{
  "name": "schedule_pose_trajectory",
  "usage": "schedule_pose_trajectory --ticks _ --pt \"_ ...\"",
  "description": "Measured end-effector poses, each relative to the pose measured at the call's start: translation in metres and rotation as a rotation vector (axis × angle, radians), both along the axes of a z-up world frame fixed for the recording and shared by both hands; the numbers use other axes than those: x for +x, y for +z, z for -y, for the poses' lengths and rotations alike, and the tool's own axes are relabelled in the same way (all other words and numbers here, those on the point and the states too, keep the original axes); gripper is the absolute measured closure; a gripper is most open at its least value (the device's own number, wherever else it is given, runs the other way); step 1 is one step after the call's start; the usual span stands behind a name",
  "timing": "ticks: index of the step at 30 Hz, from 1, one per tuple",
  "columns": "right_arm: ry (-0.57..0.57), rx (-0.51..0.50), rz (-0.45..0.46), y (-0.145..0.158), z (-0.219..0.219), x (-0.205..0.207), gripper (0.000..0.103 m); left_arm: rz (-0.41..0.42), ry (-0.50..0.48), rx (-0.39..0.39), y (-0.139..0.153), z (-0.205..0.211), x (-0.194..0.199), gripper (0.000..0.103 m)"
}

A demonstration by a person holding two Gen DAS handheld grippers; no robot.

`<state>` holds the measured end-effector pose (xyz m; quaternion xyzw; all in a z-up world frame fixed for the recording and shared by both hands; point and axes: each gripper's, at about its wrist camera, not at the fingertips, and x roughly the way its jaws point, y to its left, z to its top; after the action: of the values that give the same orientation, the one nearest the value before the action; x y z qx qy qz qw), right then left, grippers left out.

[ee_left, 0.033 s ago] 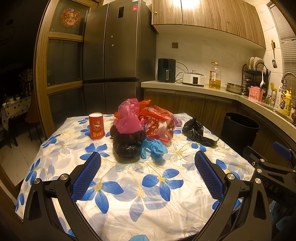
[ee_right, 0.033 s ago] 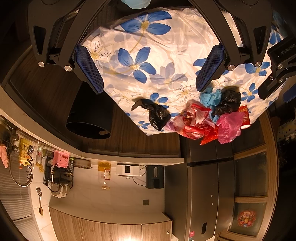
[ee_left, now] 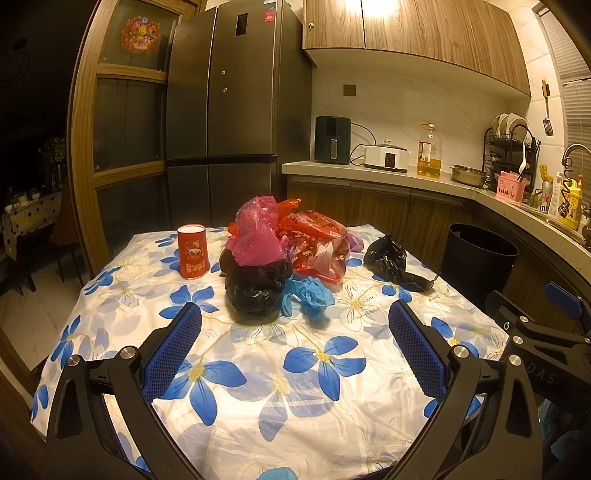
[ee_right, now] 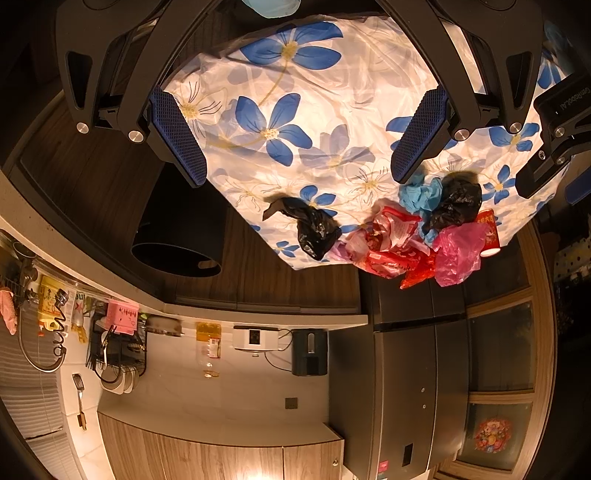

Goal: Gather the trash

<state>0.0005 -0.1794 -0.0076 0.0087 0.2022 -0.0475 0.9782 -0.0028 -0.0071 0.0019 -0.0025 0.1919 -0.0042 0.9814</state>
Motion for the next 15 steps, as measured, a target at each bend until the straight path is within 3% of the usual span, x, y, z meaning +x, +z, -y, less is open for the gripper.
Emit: schedule_pose_trajectory --ticks 15 --pt "0.0 0.002 -0.001 -0.0002 0.0005 0.0002 0.005 -0.002 -0.001 -0.002 -0.0009 0.0034 0.0007 0.005"
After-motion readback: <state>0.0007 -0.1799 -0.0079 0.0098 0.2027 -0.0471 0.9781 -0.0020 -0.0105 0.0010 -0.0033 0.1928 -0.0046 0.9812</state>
